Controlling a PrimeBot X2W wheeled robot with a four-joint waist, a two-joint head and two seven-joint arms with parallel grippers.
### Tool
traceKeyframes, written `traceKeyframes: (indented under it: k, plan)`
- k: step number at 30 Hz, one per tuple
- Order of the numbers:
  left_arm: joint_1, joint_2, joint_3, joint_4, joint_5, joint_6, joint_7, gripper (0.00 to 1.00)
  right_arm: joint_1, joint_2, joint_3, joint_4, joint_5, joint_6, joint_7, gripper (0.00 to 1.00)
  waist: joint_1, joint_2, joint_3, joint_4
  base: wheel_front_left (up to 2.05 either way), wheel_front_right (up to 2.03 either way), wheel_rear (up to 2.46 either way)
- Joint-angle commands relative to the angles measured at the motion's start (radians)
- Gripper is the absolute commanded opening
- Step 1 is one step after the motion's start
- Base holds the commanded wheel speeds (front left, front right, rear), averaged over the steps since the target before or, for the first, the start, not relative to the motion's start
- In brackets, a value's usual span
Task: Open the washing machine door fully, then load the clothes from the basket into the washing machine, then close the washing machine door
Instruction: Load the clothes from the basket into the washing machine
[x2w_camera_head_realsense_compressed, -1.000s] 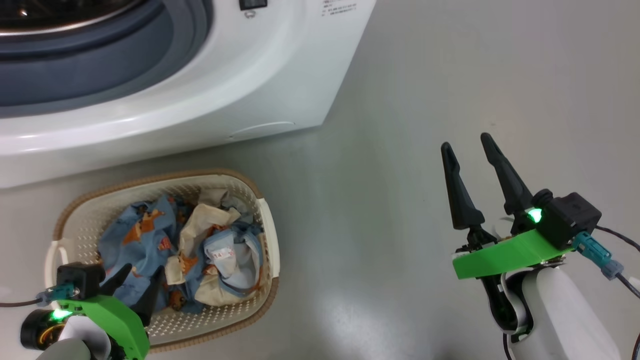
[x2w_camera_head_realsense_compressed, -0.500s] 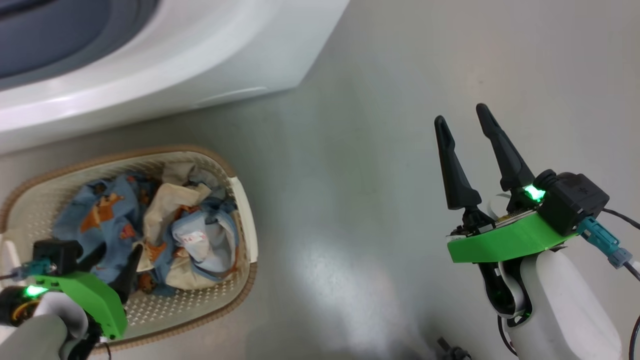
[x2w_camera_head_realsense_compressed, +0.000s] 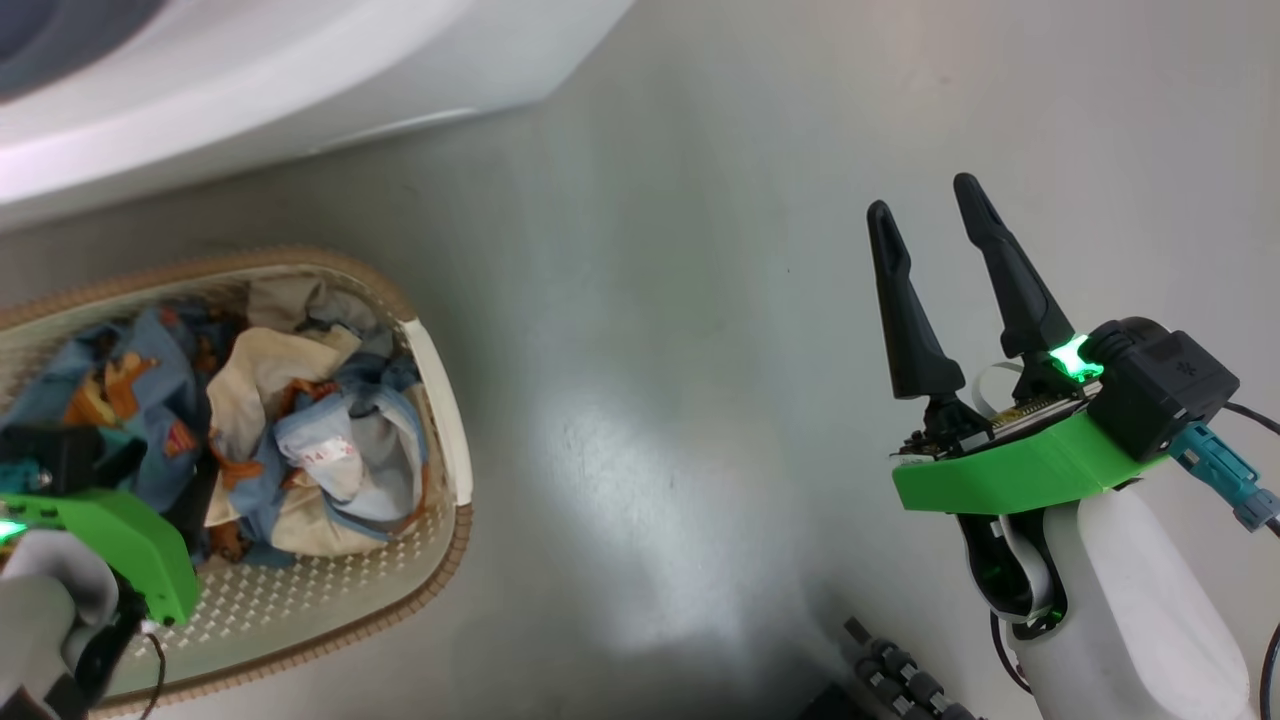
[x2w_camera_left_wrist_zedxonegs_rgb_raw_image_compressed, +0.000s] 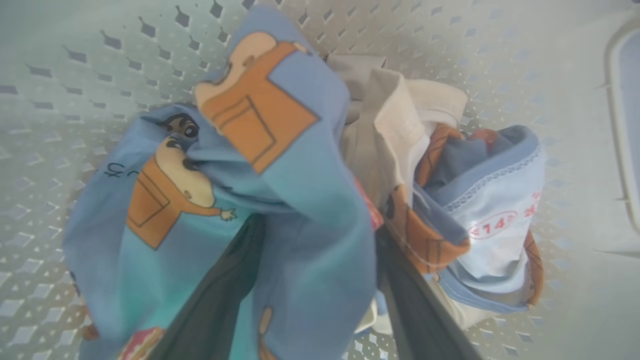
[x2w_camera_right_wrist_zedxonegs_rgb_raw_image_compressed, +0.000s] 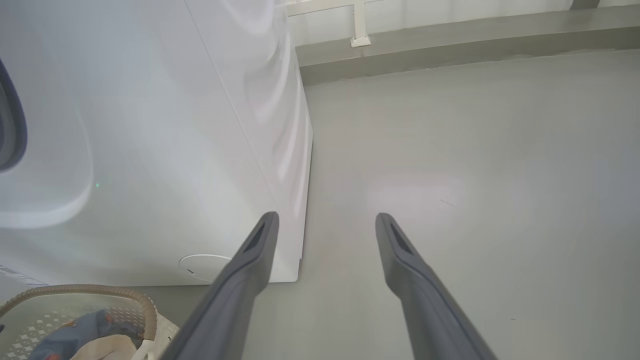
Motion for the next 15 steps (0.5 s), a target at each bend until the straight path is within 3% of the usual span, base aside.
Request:
traceKeyframes:
  k: [1, 15]
  plan:
    - [-0.01, 0.042, 0.01, 0.012, -0.009, -0.003, -0.01, 1.0, 0.014, 0.003, 0.02, -0.027, 0.006, 0.005, -0.008, 1.0, 0.0, 0.0, 0.031, -0.012, 0.0, 0.0, 0.0]
    - [-0.109, 0.023, -0.1, 0.08, -0.009, -0.003, 0.023, 1.0, 0.004, 0.003, 0.034, -0.033, 0.003, 0.005, -0.008, 1.0, 0.0, 0.0, 0.074, -0.02, 0.0, 0.0, 0.0]
